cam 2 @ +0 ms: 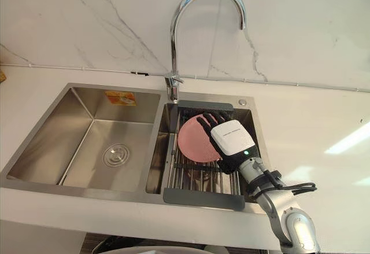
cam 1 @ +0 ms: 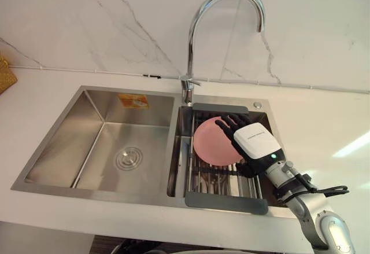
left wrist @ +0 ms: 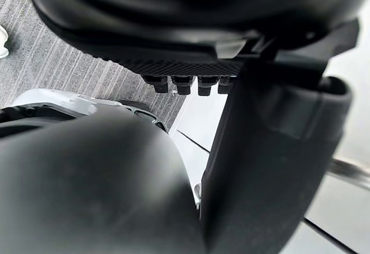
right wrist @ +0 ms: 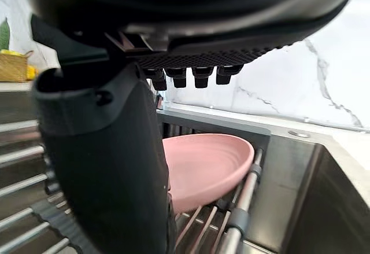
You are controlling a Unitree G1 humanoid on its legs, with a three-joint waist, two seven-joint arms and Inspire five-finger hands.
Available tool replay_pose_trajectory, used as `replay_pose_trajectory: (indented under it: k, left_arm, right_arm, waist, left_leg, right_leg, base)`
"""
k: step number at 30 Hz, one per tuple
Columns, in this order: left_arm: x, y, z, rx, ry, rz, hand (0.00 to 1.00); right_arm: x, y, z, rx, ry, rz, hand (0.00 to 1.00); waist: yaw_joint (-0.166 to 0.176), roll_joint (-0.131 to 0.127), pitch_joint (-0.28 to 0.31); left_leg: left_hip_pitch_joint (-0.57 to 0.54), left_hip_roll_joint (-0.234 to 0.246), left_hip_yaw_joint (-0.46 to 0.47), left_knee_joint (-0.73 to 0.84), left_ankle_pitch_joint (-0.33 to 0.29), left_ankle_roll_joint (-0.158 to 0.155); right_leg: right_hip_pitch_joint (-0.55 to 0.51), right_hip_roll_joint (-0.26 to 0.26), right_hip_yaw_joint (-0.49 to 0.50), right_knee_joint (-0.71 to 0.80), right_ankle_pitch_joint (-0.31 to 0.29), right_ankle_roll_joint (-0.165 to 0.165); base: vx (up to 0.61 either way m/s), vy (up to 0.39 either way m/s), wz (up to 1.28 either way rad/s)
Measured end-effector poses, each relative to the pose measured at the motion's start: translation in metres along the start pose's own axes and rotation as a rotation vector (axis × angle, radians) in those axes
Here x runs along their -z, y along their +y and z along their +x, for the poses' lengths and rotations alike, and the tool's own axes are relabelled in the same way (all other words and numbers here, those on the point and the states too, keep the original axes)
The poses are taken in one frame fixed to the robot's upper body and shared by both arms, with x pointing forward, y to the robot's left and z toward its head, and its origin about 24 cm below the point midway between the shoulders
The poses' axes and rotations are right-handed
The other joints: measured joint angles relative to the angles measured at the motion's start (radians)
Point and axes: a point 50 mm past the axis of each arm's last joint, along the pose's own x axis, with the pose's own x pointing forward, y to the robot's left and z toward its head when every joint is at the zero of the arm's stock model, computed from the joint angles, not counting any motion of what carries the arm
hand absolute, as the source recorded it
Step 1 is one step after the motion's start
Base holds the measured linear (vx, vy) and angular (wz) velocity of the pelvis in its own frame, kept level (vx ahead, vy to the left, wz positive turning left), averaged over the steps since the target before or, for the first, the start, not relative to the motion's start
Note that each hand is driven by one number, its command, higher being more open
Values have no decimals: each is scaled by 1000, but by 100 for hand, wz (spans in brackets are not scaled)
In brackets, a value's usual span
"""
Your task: Walk over to the sink, pick up the cup, carry it to the dishwasher, place the cup inside the dishwasher, then close the dishwasher door
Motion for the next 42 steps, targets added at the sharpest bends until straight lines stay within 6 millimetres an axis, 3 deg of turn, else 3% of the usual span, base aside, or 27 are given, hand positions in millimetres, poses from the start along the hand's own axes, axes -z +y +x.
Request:
replay_pose_trajectory:
  k: [16, 17, 29, 36, 42]
  left_arm:
    - [4, 2, 2, -22, 38, 56, 100]
    - [5, 2, 2, -22, 39, 60, 100]
    - [3, 2, 2, -31, 24, 91, 100]
    - [3, 3, 2, -37, 8, 93, 100]
    - [5, 4, 2, -41, 4, 92, 100]
  right_arm:
    - [-2, 35, 3, -37, 42, -64, 100]
    - [-3, 37, 3, -27, 45, -66, 0]
    - [-11, 51, 7, 84, -2, -103, 0]
    - [-22, 47, 9, 227, -46, -77, 0]
    - [-21, 45, 8, 280, -30, -51, 0]
  waist:
    - [8, -6, -55]
    - [9, -6, -56]
    - [9, -7, -57]
    - [8, -7, -56]
    - [6, -3, -49]
  left_leg:
    - [11, -4, -1, -18, 7, 5]
    - [12, -4, -2, -18, 8, 5]
    - [41, -8, -8, -65, 39, -3]
    - [49, -11, -9, -85, 49, -1]
    - [52, -13, -8, -89, 50, -1]
  right_leg:
    - [33, 12, -2, -71, 32, -1]
    - [36, 13, -2, -74, 33, -1]
    - [49, 16, -10, -80, 36, 0]
    - [49, 17, -11, -80, 36, 0]
    - [49, 16, -10, -80, 36, 1]
  base:
    - [-16, -3, -1]
    - [0, 0, 0]
    - [-26, -3, 1]
    - [-5, -2, 0]
    - [0, 0, 0]
